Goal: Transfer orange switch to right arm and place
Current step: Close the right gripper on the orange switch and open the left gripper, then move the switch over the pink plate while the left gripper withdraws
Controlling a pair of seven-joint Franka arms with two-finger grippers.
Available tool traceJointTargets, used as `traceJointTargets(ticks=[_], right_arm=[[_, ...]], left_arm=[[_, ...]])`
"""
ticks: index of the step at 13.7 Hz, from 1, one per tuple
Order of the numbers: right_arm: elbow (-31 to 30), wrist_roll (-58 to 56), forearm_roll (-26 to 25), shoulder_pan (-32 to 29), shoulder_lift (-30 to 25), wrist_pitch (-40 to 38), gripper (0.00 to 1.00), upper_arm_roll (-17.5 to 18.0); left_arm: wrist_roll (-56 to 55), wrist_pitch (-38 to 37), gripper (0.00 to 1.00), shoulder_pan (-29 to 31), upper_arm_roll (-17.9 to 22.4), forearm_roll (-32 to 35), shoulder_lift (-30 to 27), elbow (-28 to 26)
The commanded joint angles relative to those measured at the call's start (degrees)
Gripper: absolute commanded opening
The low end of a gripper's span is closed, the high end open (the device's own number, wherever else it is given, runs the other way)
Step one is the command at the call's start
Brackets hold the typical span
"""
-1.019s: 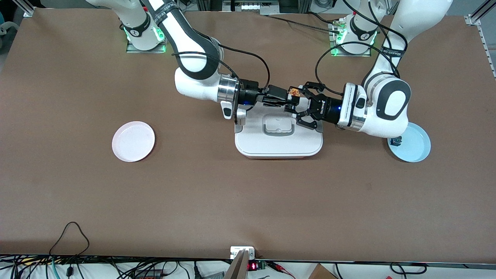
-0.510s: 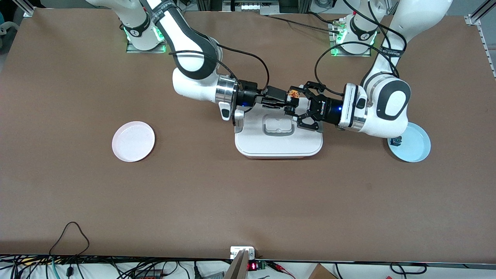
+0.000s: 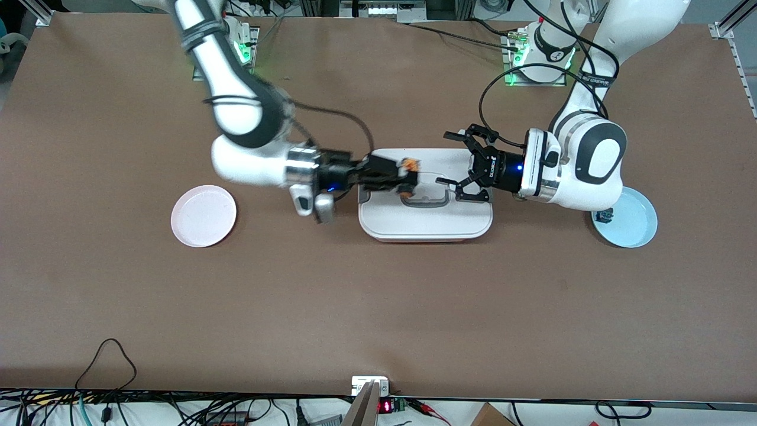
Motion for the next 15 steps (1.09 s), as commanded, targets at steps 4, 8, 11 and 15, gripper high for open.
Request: traceJointTargets(ticks=[4,8,11,15], right_arm=[[-6.0,0.7,-15.5,-14.6,-6.5,-18.5,0.00,0.6],[-10.7,1.3,-36.8,-20.7,-14.7,-20.3,0.00,0.5],[-10.7,5.7,-58.4,-23.5,-19.3,-21.0,0.00,0.5],[-11.2,9.8,-81.4,-24.1,-21.5,-18.7,0.00,-0.8]], left_arm=[[1.7,-1.5,1.00,5.2,1.6,6.2,-2.1,-0.5],[1.6,-2.5,1.00,7.4,4.8,11.8,-3.1,-0.5],[1.6,-4.1,1.00,8.6,7.8,18.8,-3.1,-0.5],[0.3,-4.1,1.00,8.8,10.8,27.2,-4.0,-0.5]])
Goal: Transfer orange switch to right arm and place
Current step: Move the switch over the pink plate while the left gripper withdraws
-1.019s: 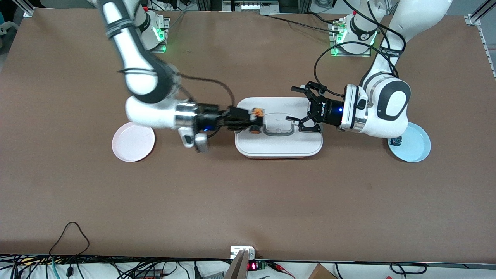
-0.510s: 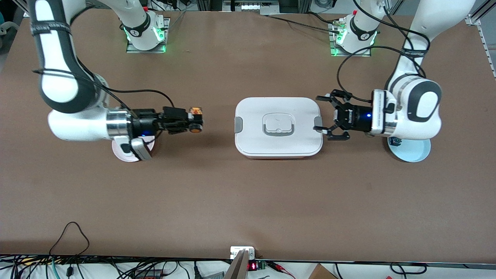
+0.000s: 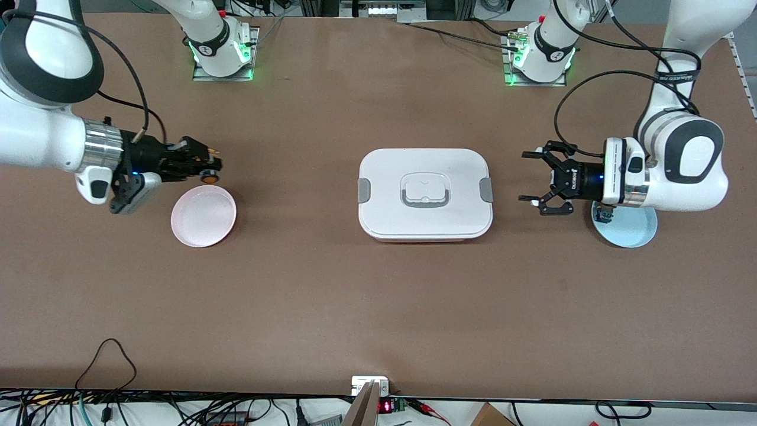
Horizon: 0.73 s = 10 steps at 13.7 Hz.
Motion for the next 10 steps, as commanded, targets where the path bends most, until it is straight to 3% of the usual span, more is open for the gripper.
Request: traceJointTargets(ticks=[1,3,7,10], right_arm=[[-3.4,4.0,-10.8,-0.2,-2.4,4.1,0.00,0.0],[-10.3,6.3,-18.1,0.0,-5.3,12.8,0.00,0.1],[-25.8,6.4,-20.4,0.1,-7.5,32.3,0.00,0.1],[-28.8,6.5,-20.5,0.1,-3.6,39.6,0.00,0.2]], left_arm=[[-1.7,-0.7,1.00,-0.1,1.5,5.4,-2.2,-0.6],[-6.6,-0.5,1.00,0.0,2.4,11.0,-3.0,-0.3],[-13.9,3.2,1.00,0.0,3.7,25.4,-4.1,0.1],[-20.5,5.7,1.00,0.0,3.8,32.3,-4.9,0.1]])
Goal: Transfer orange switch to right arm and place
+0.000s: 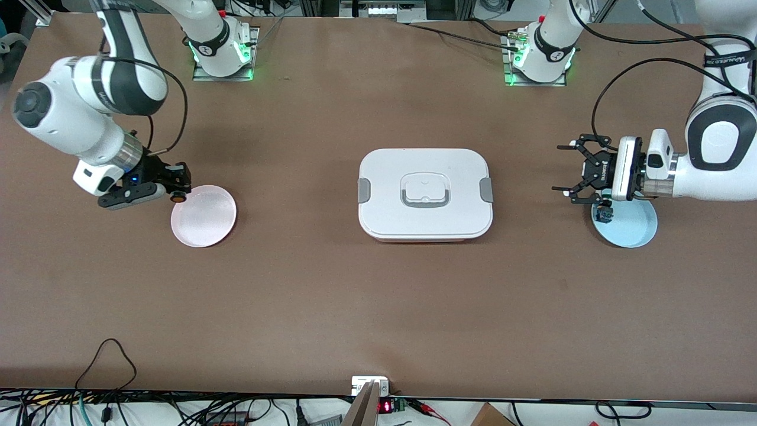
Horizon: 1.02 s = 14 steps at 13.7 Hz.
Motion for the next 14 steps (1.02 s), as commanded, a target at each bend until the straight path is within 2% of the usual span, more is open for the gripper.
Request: traceJointTargets(ticks=[1,5,7,10,14], right_arm=[[-2.1,0.9,-1.2,0.2,2.4,5.3,0.00,0.4],[-2.0,0.4,-1.2,1.3,11.3,15.7,0.00,0.5],[-1.8,0.4,-1.1,1.7,15.1,19.1,0.00,0.6],[-1.6,0.9,-1.1,2.2,16.1,19.7,0.01,0.6],[0.3,1.2,-0.3,2.1,20.1,21.5,0.11,0.6]], left_arm=[[-8.4,1.0,1.00,-0.2,0.1,5.2,-1.6,0.0],[-24.2,7.4,1.00,-0.3,0.1,14.7,-2.9,0.1],[-33.7,10.0,1.00,-0.3,0.1,20.8,-2.9,2.3],[-51.7,10.1,1.00,-1.0,0.0,31.0,-3.2,6.8],[-62.5,12.8,1.00,-1.1,0.0,32.9,-3.3,9.0]])
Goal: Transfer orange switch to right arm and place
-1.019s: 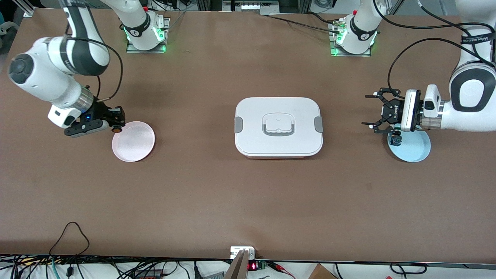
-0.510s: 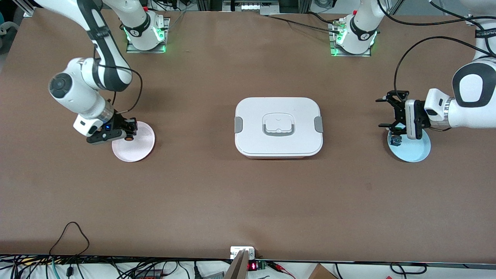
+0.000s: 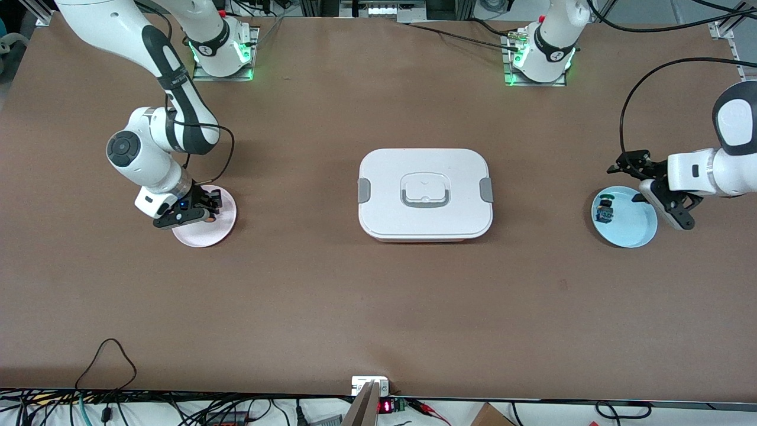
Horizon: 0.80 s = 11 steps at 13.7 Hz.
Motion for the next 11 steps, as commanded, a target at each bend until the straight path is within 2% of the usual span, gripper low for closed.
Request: traceJointTargets(ticks=[1,2,3,4,5,6,8,11], right_arm=[[1.7,1.0,-0.1,0.1,2.5,1.4,0.20,-0.1],[1.8,1.1,0.0,0.1,2.5,1.2,0.32,-0.1],[1.8,1.1,0.0,0.0,2.5,1.2,0.52,0.0],[1.8,1.1,0.0,0.1,2.4,1.2,0.64,0.0],[2.2,0.9,0.0,0.1,2.1,1.0,0.90,0.0],[2.4,1.4,0.1,0.1,1.5,0.8,1.00,0.0],[3.6,3.3,0.1,0.4,-1.8,-3.7,1.00,-0.1],[11.7,3.4,0.0,0.2,-7.6,-20.9,1.00,-0.3]], left_arm=[[-7.8,1.6,1.00,-0.4,-0.1,1.7,-0.7,0.8],[-9.3,1.5,1.00,-0.5,0.0,1.8,-1.4,0.9],[-9.6,1.4,1.00,-0.5,-0.1,2.1,-1.6,1.1],[-9.7,0.5,1.00,-0.6,-0.3,2.3,-1.3,2.9],[-10.6,-1.8,1.00,-0.6,-0.3,4.1,-0.6,5.3],[-12.2,-4.2,1.00,-0.3,-0.4,5.1,-0.1,7.9],[-17.4,-7.7,1.00,-0.6,-0.5,6.7,0.4,10.7],[-24.7,-12.0,1.00,-2.8,-1.5,9.8,0.1,13.9]])
